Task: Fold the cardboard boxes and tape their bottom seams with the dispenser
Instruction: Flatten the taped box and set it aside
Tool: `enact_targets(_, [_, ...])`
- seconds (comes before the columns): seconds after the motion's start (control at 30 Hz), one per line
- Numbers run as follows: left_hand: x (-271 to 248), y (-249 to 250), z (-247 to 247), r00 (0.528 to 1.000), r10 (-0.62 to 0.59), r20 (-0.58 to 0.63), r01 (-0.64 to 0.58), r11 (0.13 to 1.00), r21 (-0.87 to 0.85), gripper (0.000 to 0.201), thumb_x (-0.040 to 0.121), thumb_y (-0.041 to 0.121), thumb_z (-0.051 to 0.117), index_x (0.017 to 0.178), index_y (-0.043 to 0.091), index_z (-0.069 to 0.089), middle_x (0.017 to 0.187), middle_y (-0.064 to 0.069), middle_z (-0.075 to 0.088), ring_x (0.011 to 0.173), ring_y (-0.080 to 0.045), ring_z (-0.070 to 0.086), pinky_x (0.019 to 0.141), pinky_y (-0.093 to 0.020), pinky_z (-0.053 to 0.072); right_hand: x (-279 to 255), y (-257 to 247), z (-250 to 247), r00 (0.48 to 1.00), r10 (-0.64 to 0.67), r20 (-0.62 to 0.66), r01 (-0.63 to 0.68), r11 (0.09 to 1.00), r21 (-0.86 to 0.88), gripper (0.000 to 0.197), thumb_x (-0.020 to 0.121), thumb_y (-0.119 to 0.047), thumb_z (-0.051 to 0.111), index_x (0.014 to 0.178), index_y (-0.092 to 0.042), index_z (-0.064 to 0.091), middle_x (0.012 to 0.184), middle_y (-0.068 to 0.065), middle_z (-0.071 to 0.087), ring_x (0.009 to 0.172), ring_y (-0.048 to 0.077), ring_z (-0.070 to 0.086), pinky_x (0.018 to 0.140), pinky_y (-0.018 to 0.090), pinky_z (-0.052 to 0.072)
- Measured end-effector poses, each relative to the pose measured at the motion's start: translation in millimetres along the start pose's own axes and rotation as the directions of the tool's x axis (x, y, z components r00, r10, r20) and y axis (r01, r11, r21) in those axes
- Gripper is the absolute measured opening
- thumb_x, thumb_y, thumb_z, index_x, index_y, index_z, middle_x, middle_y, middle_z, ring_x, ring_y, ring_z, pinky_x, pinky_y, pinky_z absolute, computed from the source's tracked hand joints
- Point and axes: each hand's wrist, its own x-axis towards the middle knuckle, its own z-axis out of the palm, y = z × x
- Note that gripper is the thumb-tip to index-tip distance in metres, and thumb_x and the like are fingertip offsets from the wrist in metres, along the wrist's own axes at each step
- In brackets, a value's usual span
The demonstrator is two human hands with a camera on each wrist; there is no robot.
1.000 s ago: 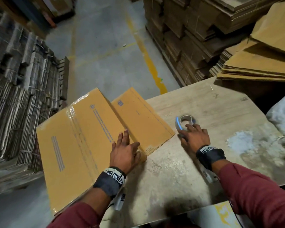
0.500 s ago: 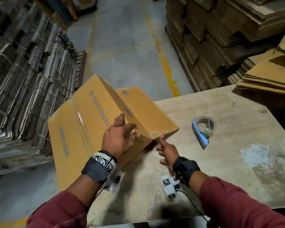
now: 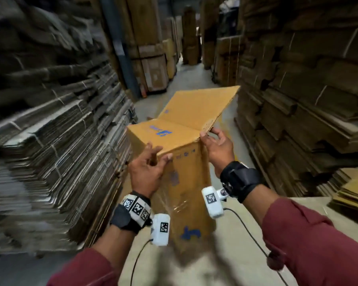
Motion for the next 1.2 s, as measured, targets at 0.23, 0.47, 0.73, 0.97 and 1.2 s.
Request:
enact_targets(0.23, [-53,-59,8,0.961,-0.268,-0.066,0.249,0.945,-0.214,0.032,0.07,-0.002,0.092,0.088,0.012,0.069,0.113,-0.005,0.072,0.122,-0.014,0.066,0.098,-0.015,0.05,1,6,36,0.955,-0.166,0.246,0.283,0.758,-0.587,0.043,0.08,-0.054,0.074,0.117,-0.036,0.066,0.108,-0.015,0.075,0.104,0.002,0.07,0.094,0.039,0.059])
enact_targets(0.47, [-160,-146,-27,0.853,-0.518,0.066,0.523,0.848,-0.093,0.04,0.065,0.018,0.099,0.093,0.019,0.069,0.1,0.005,0.076,0.099,-0.016,0.073,0.095,-0.047,0.058,-102,94,55,0.898,0.057,0.436,0.393,0.344,-0.853,0.041,0.091,-0.05,0.063,0.131,-0.053,0.054,0.112,-0.013,0.075,0.101,0.021,0.071,0.079,0.036,0.059])
enact_targets(0.73, [-175,-112,-132,0.709,-0.449,-0.544,0.543,0.84,0.013,0.114,0.078,0.064,0.079,0.162,0.032,0.008,0.168,-0.015,0.025,0.153,-0.03,0.028,0.124,-0.048,0.028,-202,210,30,0.734,0.404,0.546,0.534,0.155,-0.831,0.022,0.099,-0.036,0.051,0.117,-0.03,0.062,0.158,-0.011,0.042,0.12,0.018,0.062,0.089,0.037,0.057])
enact_targets(0.97, [-146,-112,-117,0.985,-0.169,0.012,0.121,0.751,0.65,0.058,0.089,0.04,0.076,0.142,0.025,0.058,0.167,-0.01,0.031,0.156,-0.03,0.023,0.126,-0.053,0.022,-145,202,46,0.72,0.409,0.56,0.567,0.116,-0.815,0.03,0.09,-0.053,0.057,0.113,-0.036,0.067,0.121,-0.01,0.068,0.104,0.019,0.064,0.085,0.034,0.056])
enact_targets(1.2, [-188,-164,-85,0.546,-0.786,0.292,0.647,0.616,0.45,0.105,0.083,0.096,0.018,0.156,0.023,0.039,0.161,-0.005,0.045,0.142,-0.025,0.048,0.121,-0.041,0.034,-37,211,54,0.632,0.657,0.41,0.575,-0.042,-0.817,0.136,0.055,-0.084,0.074,0.16,-0.041,-0.001,0.171,0.004,0.009,0.157,0.029,-0.004,0.118,0.067,-0.005])
